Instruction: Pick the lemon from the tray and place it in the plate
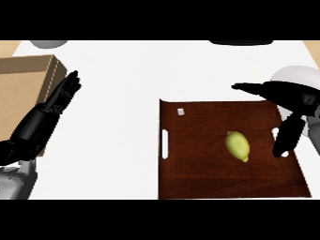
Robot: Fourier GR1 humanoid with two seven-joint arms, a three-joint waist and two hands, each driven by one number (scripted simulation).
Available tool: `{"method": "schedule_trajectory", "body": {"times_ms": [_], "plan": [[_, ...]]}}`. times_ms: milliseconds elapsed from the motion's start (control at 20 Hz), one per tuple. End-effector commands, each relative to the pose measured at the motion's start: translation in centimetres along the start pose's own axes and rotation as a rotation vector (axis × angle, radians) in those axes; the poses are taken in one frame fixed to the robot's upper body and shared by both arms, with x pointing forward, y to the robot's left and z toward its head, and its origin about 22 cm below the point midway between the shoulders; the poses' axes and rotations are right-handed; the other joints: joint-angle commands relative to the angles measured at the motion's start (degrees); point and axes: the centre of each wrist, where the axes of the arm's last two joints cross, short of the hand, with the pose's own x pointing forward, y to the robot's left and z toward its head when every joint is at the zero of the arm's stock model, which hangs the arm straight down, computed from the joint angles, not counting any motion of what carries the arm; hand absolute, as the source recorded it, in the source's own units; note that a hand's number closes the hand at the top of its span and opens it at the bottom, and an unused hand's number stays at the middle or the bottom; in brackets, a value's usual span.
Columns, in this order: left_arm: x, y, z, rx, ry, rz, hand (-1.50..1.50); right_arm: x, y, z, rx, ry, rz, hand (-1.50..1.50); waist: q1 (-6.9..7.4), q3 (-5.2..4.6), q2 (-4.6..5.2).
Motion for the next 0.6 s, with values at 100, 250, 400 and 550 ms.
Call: {"method": "schedule_trajectory", "body": {"times_ms": [100, 250, 400, 550], "plan": [[0.0, 2.1, -0.6, 0.007, -0.003, 0.008, 0.00, -0.6, 0.5, -1.7, 0.069, 0.000, 0.025, -1.50, 0.04, 0.02, 0.07], [2.0, 0.3, 0.0, 0.007, -0.011, -0.018, 0.00, -0.9, 2.4, -1.9, 0.081, 0.030, 0.035, -1.50, -0.04, 0.03, -0.05], [0.7, -0.9, -1.2, -0.002, -0.001, -0.011, 0.00, -0.1, 3.2, -3.9, 0.120, 0.006, 0.068, -1.50, -0.03, 0.02, 0.06], [0.6, -2.0, -1.6, 0.007, -0.008, -0.012, 0.00, -2.1, 4.5, -4.1, 0.146, 0.030, 0.087, -1.50, -0.04, 0.03, 0.11]]}}
